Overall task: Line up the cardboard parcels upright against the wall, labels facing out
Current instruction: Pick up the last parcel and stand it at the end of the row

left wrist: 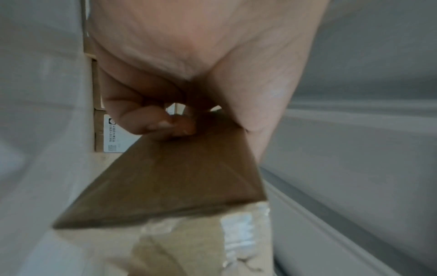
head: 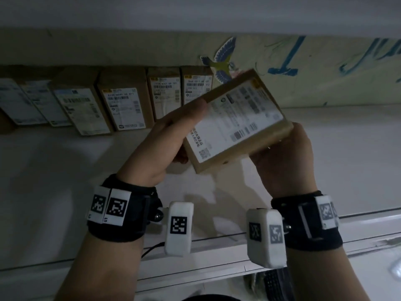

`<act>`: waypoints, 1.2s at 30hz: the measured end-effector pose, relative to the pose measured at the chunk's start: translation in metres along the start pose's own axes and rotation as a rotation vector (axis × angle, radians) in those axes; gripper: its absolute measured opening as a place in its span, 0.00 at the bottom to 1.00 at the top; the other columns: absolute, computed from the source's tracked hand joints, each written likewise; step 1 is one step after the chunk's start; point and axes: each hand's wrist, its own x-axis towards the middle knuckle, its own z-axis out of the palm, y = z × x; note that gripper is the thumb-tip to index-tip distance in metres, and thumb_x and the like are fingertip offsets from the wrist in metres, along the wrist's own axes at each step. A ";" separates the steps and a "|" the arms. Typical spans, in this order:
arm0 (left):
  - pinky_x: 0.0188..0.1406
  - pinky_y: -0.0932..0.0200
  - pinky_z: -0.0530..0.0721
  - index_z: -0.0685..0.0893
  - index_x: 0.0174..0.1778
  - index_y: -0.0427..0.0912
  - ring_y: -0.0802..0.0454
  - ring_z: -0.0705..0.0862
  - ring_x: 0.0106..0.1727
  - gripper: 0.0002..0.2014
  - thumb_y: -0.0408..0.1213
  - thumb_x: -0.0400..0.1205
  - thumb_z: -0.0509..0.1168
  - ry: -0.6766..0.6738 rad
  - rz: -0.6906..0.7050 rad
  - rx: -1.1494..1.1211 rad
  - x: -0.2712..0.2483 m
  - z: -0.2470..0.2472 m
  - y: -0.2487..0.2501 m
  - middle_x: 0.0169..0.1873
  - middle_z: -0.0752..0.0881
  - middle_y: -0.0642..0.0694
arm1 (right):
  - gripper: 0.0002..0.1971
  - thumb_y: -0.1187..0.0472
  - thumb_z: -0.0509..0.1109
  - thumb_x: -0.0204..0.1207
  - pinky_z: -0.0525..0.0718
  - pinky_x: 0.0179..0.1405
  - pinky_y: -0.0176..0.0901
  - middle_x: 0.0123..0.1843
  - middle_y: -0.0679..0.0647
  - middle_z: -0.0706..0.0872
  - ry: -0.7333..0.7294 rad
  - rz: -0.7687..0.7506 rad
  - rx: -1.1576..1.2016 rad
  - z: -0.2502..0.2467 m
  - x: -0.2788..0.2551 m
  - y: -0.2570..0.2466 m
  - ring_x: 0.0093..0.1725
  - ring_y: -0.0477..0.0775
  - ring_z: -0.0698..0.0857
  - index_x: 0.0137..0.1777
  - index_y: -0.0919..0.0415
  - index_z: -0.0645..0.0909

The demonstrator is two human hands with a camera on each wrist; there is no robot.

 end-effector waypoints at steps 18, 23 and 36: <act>0.66 0.49 0.90 0.84 0.76 0.50 0.58 0.92 0.63 0.20 0.35 0.88 0.72 0.096 0.120 0.115 -0.002 0.025 -0.031 0.63 0.93 0.54 | 0.35 0.60 0.78 0.78 0.91 0.65 0.57 0.71 0.67 0.87 0.003 0.111 -0.234 -0.007 -0.003 0.016 0.69 0.67 0.89 0.83 0.66 0.69; 0.66 0.44 0.90 0.85 0.72 0.52 0.57 0.93 0.62 0.18 0.40 0.86 0.74 0.082 0.106 0.136 -0.001 0.026 -0.032 0.61 0.94 0.56 | 0.36 0.53 0.78 0.81 0.90 0.68 0.59 0.68 0.61 0.90 0.019 0.075 -0.253 -0.001 -0.010 0.015 0.65 0.61 0.92 0.85 0.61 0.68; 0.52 0.64 0.83 0.83 0.73 0.54 0.64 0.87 0.61 0.14 0.45 0.91 0.65 0.281 0.187 0.448 -0.003 0.019 -0.020 0.57 0.89 0.60 | 0.26 0.61 0.73 0.86 0.92 0.50 0.46 0.60 0.63 0.90 -0.012 -0.073 -0.412 0.000 -0.021 0.014 0.56 0.56 0.93 0.81 0.45 0.76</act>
